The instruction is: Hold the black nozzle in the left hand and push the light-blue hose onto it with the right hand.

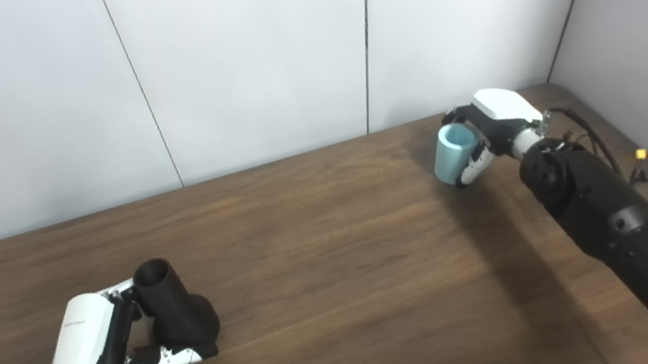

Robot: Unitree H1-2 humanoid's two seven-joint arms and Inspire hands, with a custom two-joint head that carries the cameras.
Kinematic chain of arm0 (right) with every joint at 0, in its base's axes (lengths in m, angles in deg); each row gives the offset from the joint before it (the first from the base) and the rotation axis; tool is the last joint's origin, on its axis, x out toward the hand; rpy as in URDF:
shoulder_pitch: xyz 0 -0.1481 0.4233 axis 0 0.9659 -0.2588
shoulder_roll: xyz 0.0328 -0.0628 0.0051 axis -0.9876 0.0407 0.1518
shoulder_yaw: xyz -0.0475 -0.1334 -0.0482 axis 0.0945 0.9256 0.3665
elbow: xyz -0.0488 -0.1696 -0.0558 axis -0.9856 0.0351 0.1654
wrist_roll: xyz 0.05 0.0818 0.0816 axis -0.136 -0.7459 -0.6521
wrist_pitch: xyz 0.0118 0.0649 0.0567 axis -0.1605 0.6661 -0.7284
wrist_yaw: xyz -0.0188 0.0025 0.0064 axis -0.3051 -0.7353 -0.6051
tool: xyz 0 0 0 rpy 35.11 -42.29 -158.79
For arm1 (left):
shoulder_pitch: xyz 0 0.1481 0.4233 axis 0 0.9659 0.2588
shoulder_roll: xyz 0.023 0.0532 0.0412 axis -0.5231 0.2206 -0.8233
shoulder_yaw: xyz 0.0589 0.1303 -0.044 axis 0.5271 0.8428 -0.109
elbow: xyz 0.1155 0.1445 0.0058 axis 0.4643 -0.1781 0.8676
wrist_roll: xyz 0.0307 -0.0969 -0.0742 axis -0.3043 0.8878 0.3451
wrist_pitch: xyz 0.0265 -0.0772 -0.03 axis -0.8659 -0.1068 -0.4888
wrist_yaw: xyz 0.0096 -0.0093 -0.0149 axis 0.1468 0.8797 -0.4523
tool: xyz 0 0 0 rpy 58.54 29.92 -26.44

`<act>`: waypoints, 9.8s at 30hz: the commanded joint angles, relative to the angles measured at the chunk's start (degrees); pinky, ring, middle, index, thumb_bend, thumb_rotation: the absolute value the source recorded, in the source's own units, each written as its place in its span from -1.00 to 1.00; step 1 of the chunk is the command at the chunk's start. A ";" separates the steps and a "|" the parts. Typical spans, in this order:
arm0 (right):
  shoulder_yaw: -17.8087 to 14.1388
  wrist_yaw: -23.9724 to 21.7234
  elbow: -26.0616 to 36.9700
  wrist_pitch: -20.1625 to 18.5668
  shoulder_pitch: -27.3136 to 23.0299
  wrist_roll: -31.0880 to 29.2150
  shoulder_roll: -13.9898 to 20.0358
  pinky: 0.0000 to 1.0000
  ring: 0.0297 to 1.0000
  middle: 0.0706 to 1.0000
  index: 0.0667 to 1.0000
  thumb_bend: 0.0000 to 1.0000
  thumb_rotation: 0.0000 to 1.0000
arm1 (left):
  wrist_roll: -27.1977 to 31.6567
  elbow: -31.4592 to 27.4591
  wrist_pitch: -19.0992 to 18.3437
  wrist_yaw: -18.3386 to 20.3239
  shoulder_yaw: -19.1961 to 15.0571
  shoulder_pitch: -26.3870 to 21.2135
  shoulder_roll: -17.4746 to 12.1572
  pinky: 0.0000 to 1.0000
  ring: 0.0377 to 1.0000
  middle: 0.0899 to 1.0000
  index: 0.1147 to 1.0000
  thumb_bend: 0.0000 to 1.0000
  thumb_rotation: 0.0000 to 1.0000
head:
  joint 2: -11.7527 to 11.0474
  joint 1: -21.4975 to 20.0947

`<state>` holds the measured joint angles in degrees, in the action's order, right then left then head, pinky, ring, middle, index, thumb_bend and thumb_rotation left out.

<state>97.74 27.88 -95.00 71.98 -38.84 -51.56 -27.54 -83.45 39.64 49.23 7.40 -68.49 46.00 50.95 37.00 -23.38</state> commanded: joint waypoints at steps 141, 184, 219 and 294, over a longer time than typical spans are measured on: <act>5.83 -28.35 48.97 -6.61 -10.10 -7.32 -17.36 -0.36 -0.32 -0.11 0.01 0.02 -1.00 | -7.90 -1.20 -10.67 2.29 9.08 -1.01 7.43 -0.19 -0.13 -0.21 -0.14 0.01 -1.00 | 4.81 27.99; 8.12 -26.95 44.10 -3.71 -8.06 -7.02 -19.29 -0.29 -0.31 -0.08 -0.06 0.03 -1.00 | -8.27 -2.09 -11.29 2.93 9.40 -1.18 7.61 -0.19 -0.13 -0.21 -0.14 0.01 -1.00 | 6.23 28.08; 13.03 -31.84 42.34 -2.64 -7.44 -5.70 -16.41 -0.21 -0.30 -0.10 -0.03 0.03 -1.00 | -8.39 -3.53 -11.89 3.66 9.60 -1.06 7.62 -0.21 -0.15 -0.22 -0.14 0.01 -1.00 | 7.90 27.75; 18.99 -36.13 50.09 -6.14 -2.09 4.69 -13.06 0.05 0.13 0.10 0.24 0.83 -0.50 | -8.87 -3.75 -11.92 4.19 9.72 -1.42 7.73 -0.19 -0.16 -0.24 -0.13 0.01 -1.00 | 8.73 27.85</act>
<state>114.61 -2.94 -44.26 65.71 -42.46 -47.50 -42.80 -91.18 36.93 37.89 11.86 -58.34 45.58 58.59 45.70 4.39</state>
